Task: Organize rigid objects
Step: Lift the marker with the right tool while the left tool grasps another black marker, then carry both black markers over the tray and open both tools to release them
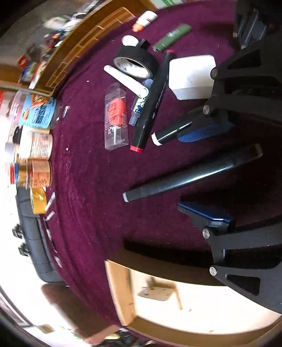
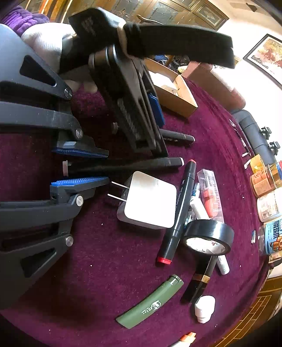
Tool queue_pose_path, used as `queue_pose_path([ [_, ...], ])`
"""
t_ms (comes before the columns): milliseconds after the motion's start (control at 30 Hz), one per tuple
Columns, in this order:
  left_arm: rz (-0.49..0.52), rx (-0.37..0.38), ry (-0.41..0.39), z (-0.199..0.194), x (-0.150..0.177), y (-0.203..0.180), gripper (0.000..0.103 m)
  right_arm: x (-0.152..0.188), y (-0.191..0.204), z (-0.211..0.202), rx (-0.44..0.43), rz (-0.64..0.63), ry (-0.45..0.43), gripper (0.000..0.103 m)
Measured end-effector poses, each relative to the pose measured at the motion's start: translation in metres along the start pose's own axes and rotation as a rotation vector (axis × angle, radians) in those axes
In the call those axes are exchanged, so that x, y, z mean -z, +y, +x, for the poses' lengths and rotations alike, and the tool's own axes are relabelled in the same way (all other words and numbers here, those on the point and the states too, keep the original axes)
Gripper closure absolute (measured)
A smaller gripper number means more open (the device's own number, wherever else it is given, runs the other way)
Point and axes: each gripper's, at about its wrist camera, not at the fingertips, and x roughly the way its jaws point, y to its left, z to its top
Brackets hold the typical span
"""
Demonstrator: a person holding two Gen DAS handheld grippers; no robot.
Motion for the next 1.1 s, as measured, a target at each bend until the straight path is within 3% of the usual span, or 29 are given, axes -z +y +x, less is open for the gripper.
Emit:
queue_pose_path([
  [67, 0.012, 0.013, -0.006, -0.004, 0.001, 0.001, 0.092, -0.001, 0.002, 0.0, 0.009, 0.0, 0.006, 0.088],
  [133, -0.012, 0.072, 0.011, -0.01, 0.004, 0.008, 0.092, -0.004, 0.005, 0.002, 0.023, 0.001, 0.015, 0.087],
  [233, -0.02, 0.094, -0.023, -0.028, 0.009, 0.016, 0.092, -0.011, 0.01, 0.008, 0.04, 0.01, 0.027, 0.084],
  [367, -0.07, 0.174, -0.076, -0.058, 0.017, 0.032, 0.092, -0.022, 0.02, 0.017, 0.06, 0.015, 0.028, 0.068],
  [467, -0.109, 0.225, -0.111, -0.083, 0.025, 0.047, 0.092, -0.029, 0.034, 0.029, 0.137, -0.04, -0.014, 0.068],
  [533, -0.134, 0.249, -0.125, -0.097, 0.03, 0.06, 0.092, -0.03, 0.038, 0.032, 0.186, -0.061, -0.042, 0.078],
  [567, -0.149, 0.255, -0.133, -0.105, 0.034, 0.07, 0.092, -0.03, 0.038, 0.034, 0.22, -0.066, -0.054, 0.09],
  [667, -0.189, 0.241, -0.166, -0.123, 0.042, 0.102, 0.092, -0.03, 0.028, 0.028, 0.181, -0.026, -0.061, 0.09],
  [800, -0.255, 0.187, -0.203, -0.138, 0.049, 0.154, 0.092, -0.032, 0.027, 0.006, 0.057, 0.028, -0.089, 0.09],
  [933, -0.328, 0.138, -0.208, -0.135, 0.049, 0.203, 0.092, -0.039, 0.055, -0.014, -0.053, 0.007, -0.102, 0.09],
  [1100, -0.352, 0.096, -0.169, -0.107, 0.036, 0.236, 0.092, -0.052, 0.1, -0.006, -0.192, -0.024, -0.039, 0.09],
])
